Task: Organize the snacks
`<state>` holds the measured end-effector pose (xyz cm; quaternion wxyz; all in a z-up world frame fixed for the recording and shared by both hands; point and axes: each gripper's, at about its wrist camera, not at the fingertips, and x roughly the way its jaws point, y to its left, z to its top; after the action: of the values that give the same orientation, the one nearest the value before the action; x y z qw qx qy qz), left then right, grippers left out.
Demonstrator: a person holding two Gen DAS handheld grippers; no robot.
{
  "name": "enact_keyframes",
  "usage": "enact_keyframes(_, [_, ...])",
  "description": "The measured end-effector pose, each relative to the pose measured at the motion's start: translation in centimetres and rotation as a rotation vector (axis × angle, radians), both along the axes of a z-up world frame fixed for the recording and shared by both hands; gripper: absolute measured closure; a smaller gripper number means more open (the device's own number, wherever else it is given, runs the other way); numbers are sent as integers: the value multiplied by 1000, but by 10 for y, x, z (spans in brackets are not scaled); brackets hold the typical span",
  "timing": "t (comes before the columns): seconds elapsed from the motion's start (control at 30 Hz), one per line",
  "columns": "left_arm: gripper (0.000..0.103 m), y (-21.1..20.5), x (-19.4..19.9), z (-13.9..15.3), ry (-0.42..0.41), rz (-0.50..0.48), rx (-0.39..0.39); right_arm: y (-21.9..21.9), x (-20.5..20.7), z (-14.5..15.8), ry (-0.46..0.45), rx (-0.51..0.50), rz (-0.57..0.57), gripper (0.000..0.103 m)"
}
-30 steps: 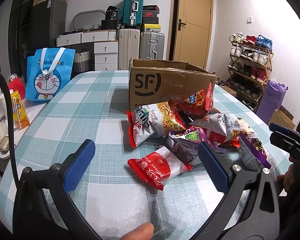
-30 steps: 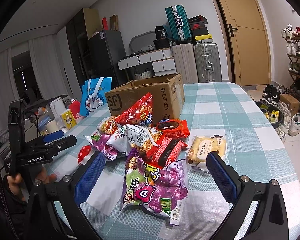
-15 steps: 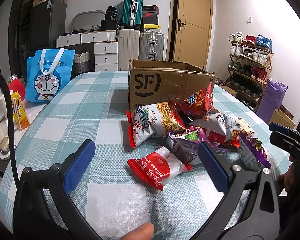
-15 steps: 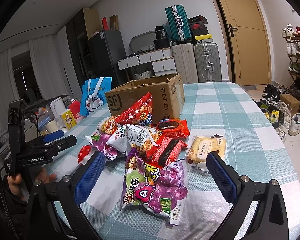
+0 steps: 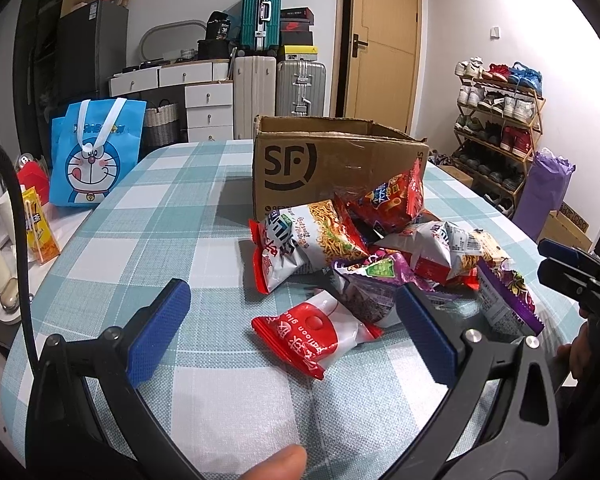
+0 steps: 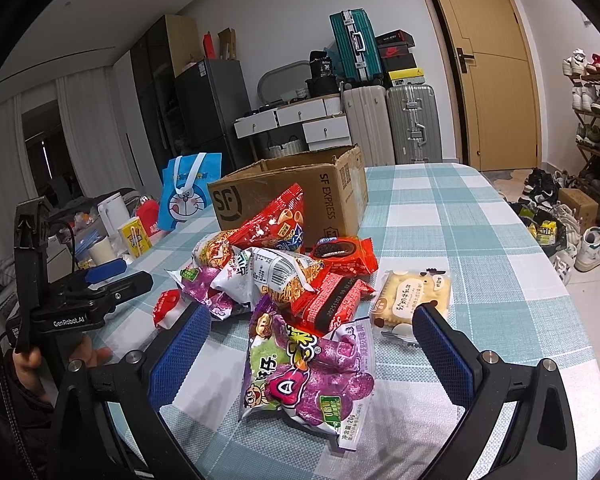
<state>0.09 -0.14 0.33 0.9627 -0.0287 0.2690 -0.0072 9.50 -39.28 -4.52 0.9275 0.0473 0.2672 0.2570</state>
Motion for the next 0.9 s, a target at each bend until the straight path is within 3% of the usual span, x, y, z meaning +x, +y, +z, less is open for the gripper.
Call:
enact_keyframes(0.47, [1,-2,3,3,6,0,-4,7,4,3,20,-106,-40,0])
enact_keyframes(0.7, [1,-6,3,5,13,-47,-27,9,14,-8,131,-95,-14,0])
enact_keyframes(0.9, [1,-14,12,-2,72,-64,38,15,16,-17,174,-111,6,0])
